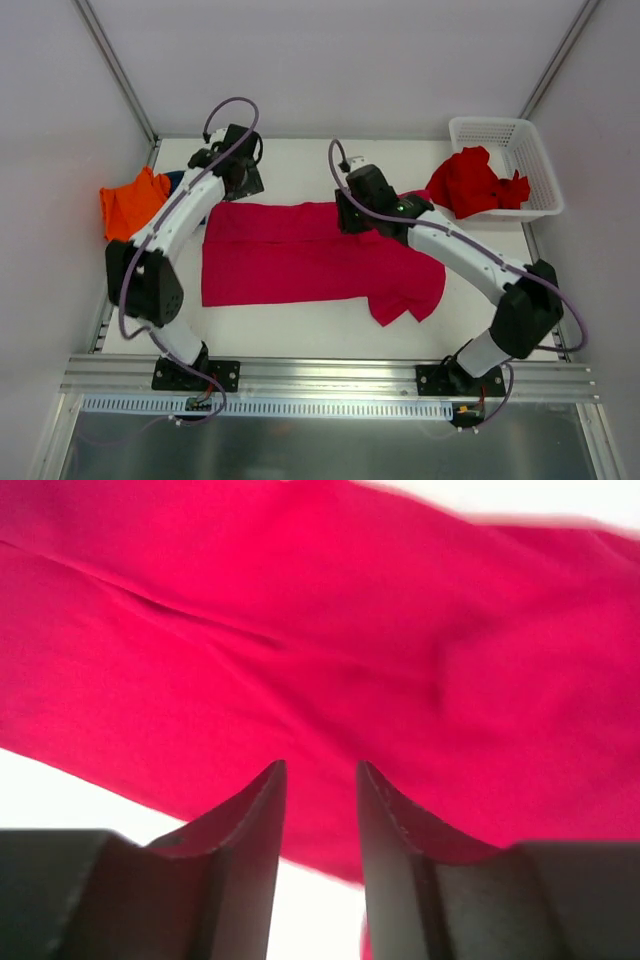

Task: Fold and stack the t-shirts
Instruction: Fold the tshirt

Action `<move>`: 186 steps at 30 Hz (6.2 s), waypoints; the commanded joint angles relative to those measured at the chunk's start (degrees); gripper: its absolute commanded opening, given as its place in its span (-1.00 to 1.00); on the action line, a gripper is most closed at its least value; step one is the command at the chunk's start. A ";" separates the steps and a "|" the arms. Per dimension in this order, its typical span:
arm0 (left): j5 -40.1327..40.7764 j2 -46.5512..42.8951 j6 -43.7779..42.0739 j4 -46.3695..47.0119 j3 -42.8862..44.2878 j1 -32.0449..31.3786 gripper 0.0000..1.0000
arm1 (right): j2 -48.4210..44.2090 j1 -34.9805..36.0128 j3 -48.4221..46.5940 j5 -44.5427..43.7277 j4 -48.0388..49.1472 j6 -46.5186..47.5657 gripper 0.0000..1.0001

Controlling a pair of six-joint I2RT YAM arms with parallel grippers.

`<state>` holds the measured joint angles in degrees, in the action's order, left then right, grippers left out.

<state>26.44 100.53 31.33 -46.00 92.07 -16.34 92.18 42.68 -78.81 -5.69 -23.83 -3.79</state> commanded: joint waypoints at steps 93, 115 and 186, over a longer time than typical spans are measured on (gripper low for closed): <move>13.64 -8.16 40.92 -20.89 -42.77 -23.83 0.63 | -23.89 -0.93 42.85 -21.03 -19.41 -26.44 0.00; 13.29 -4.21 38.63 -20.53 -40.75 -23.74 0.04 | -23.98 -0.58 47.69 -16.89 -13.96 -27.58 -0.99; -1.04 -16.79 7.61 0.29 -31.62 -1.15 -1.00 | -27.33 -4.61 20.98 -27.62 -24.69 -11.87 -0.99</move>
<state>22.46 79.77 40.99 -43.83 57.01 -18.61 62.41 40.14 -54.89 -31.03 -49.17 -19.90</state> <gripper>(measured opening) 0.009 0.009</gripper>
